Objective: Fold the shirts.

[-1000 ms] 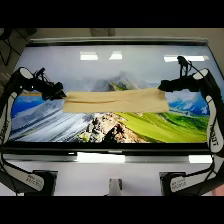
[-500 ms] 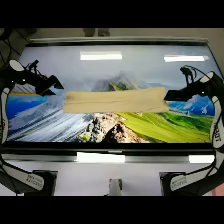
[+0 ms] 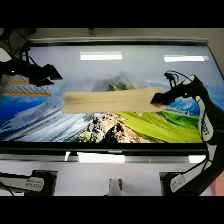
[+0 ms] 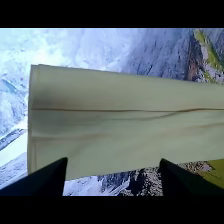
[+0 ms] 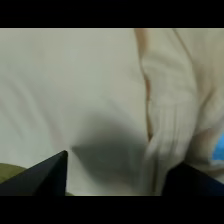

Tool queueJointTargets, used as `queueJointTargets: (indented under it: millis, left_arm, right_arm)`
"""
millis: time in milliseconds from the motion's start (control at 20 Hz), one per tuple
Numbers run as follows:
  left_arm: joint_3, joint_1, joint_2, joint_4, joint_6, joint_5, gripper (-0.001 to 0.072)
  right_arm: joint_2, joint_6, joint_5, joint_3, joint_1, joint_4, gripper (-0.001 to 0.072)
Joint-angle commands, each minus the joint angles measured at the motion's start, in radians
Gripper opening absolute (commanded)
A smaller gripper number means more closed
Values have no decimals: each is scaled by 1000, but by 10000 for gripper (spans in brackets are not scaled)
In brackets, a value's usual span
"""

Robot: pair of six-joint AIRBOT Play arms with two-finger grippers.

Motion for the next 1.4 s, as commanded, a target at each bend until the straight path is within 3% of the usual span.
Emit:
queueJointTargets:
  millis: [0,50,150,200,250,300,450,750,1150,1250,1350]
  left_arm:
    - [-1,-43,8,1,4,-4,670]
    - [-2,-62,-2,0,4,-4,668]
    - [-2,-114,-30,0,4,-4,639]
    - [-2,-145,-48,0,4,-4,464]
    - [-2,-180,-68,0,4,-1,209]
    - [-2,-223,-94,0,4,12,30]
    - [-2,-360,-168,-40,-2,92,33]
    - [-2,-599,-319,-350,-58,374,33]
    - [-1,-809,-491,-706,-50,597,33]
    - [-1,-814,-496,-713,-35,621,32]
    - [-1,-773,-465,-664,47,583,30]
  right_arm:
    - [-13,42,-16,1,36,5,92]
    - [-8,48,-8,4,35,17,24]
    - [27,19,2,10,35,18,23]
    - [54,8,0,10,36,17,23]
    - [87,-9,1,10,35,17,22]
    - [119,-13,3,10,35,17,22]
    - [218,-28,23,10,36,14,22]
    - [409,-55,149,10,36,11,23]
    - [674,-49,337,10,36,-72,23]
    - [684,-50,363,10,36,-91,23]
    - [678,-50,344,9,43,-93,23]
